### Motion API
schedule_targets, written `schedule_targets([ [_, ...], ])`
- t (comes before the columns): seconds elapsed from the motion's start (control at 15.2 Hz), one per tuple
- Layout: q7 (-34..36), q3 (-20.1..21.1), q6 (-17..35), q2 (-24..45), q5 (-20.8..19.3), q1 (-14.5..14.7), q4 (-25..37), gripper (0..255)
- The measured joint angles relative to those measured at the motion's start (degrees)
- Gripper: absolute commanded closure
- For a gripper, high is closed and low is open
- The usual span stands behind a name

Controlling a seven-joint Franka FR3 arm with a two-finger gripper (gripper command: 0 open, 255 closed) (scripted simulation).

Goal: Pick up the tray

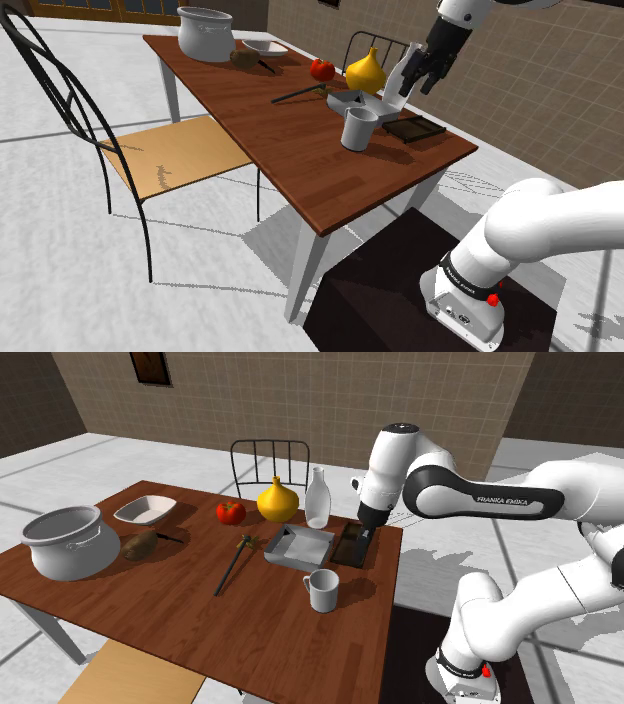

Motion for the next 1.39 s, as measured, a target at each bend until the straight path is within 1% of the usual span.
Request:
schedule_targets([
  [0.13, 0.3, -0.2, 0.7, 0.8, -0.2, -0.3, 0.1, 0],
  [0.46, 2.8, -1.9, 6.3, 7.2, -1.8, -3.3, 1.0, 0],
  [0.59, 3.3, -3.2, 8.9, 10.4, -2.7, -4.8, 1.6, 0],
  [0.92, 6.0, -5.6, 14.2, 18.5, -4.0, -7.9, 4.5, 0],
  [1.39, 9.6, -9.2, 19.8, 29.0, -5.0, -11.6, 9.7, 0],
])
